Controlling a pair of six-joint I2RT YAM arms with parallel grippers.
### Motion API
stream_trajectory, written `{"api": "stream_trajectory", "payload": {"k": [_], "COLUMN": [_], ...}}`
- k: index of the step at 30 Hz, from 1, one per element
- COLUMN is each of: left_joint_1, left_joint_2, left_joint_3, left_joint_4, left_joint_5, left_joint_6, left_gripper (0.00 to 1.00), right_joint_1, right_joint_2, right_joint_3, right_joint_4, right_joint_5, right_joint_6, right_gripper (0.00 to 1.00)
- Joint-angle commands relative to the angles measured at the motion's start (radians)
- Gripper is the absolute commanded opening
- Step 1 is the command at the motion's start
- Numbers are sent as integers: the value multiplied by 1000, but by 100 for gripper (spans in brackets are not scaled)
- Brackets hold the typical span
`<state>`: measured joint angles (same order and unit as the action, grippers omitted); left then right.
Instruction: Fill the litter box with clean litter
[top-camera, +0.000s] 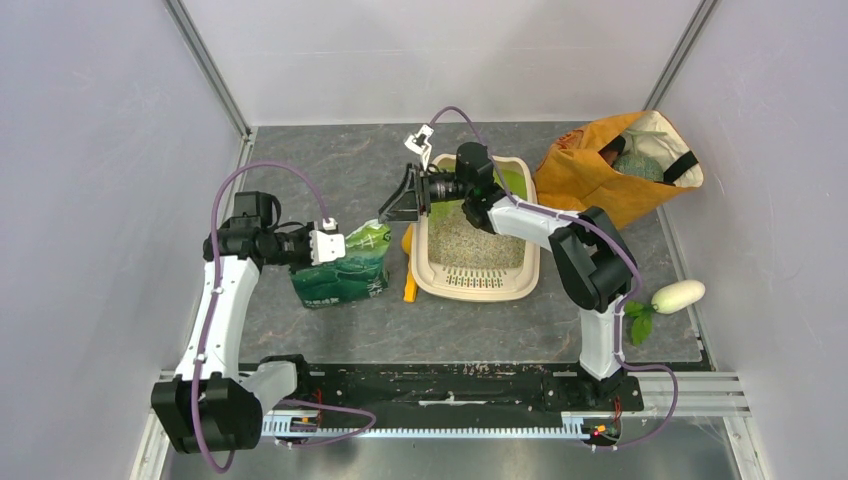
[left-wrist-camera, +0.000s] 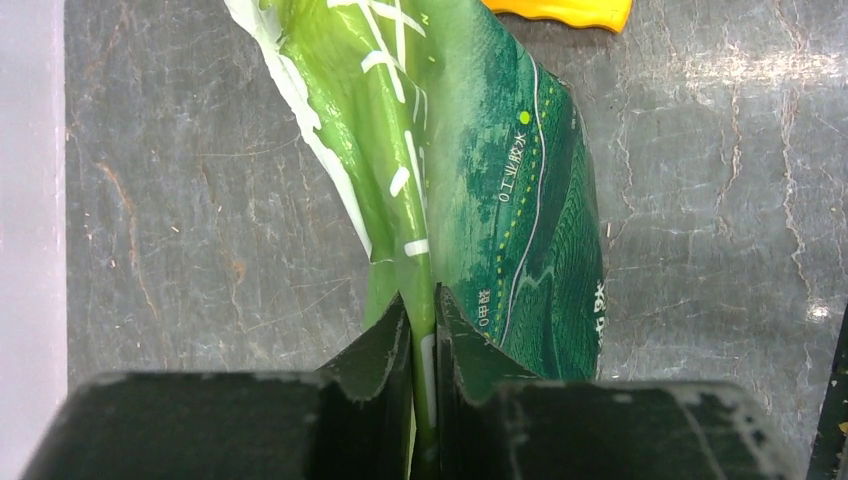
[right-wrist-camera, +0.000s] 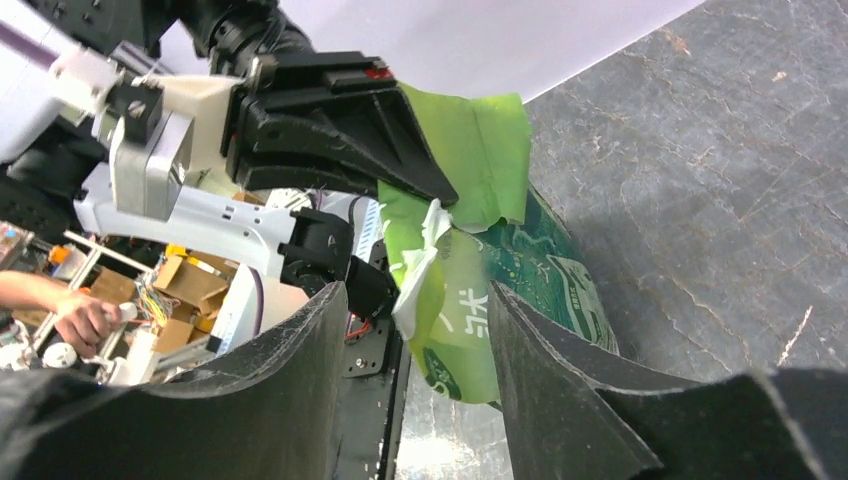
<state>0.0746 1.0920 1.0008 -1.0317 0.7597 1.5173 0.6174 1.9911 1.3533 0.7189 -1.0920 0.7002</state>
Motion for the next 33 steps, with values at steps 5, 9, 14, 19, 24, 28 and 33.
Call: {"api": "stream_trajectory", "payload": {"k": [5, 9, 14, 19, 24, 28, 33], "left_joint_1": [5, 4, 7, 28, 72, 99, 102], "left_joint_2": [-51, -58, -73, -94, -147, -197, -192], "left_joint_3": [-24, -34, -46, -69, -107, -145, -151], "left_joint_4": [45, 45, 51, 69, 138, 187, 189], "left_joint_5": [-15, -23, -69, -104, -86, -57, -36], "left_joint_6": [15, 19, 4, -3, -8, -5, -2], "left_gripper": [26, 30, 41, 27, 2, 2, 2], "right_joint_1": [12, 27, 31, 27, 8, 2, 20], "right_joint_2": [-1, -11, 12, 8, 121, 224, 254], "right_joint_3": [86, 97, 173, 207, 385, 543, 650], "right_joint_4": [-173, -231, -380, -587, -991, -1240, -1473], "right_joint_5": [22, 27, 28, 23, 28, 65, 100], "right_joint_6": [26, -46, -117, -239, -416, -529, -729], "right_gripper": [63, 56, 25, 0, 0, 0, 0]}}
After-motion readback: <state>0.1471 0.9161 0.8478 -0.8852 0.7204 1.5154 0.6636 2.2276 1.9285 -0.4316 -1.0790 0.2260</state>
